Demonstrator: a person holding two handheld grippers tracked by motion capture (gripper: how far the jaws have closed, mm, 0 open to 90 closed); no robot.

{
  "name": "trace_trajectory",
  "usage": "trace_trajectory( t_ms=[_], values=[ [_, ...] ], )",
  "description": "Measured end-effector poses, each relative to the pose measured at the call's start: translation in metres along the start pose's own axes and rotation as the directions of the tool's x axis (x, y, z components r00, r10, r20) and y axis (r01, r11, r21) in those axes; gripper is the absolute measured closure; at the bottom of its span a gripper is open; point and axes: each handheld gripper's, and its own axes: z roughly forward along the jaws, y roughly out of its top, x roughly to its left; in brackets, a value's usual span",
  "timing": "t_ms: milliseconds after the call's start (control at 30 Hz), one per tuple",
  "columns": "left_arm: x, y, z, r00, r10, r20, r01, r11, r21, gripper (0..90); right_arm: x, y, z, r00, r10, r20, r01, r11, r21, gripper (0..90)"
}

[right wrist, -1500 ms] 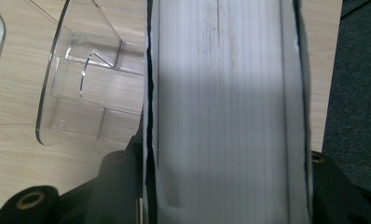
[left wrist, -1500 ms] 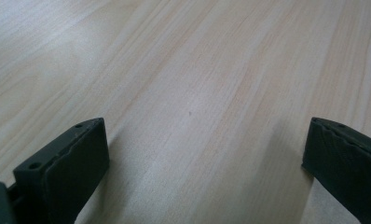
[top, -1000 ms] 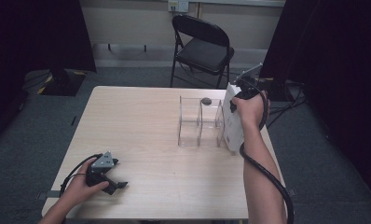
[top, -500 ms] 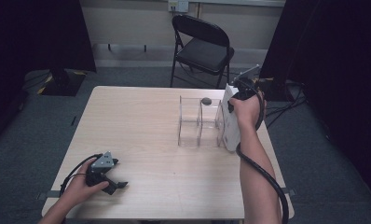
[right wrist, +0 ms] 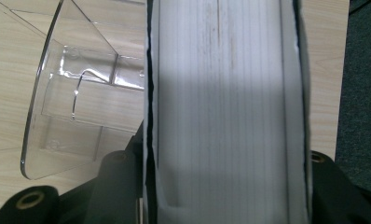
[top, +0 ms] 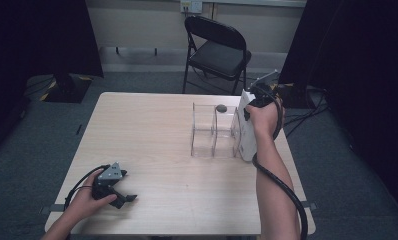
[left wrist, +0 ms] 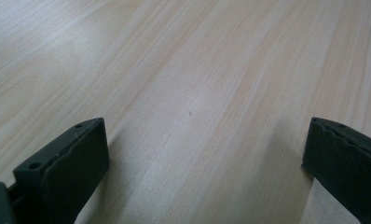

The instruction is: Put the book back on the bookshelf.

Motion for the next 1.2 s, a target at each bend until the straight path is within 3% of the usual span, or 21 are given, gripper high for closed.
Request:
trace_trajectory(
  t_ms=[733, 1200],
  values=[
    [-0.0002, 0.0, 0.0, 1.0, 0.0, -0.002, 0.0, 1.0, 0.0, 0.0, -0.0052, -0.0043, 0.001, 0.9997, -0.019, -0.017, 0.019, 1.0, -0.003, 48.1],
    [-0.0002, 0.0, 0.0, 1.0, 0.0, -0.002, 0.0, 1.0, 0.0, 0.0, -0.0075, -0.0088, -0.001, 0.9995, -0.028, -0.015, 0.029, 0.999, 0.023, 35.0]
  ],
)
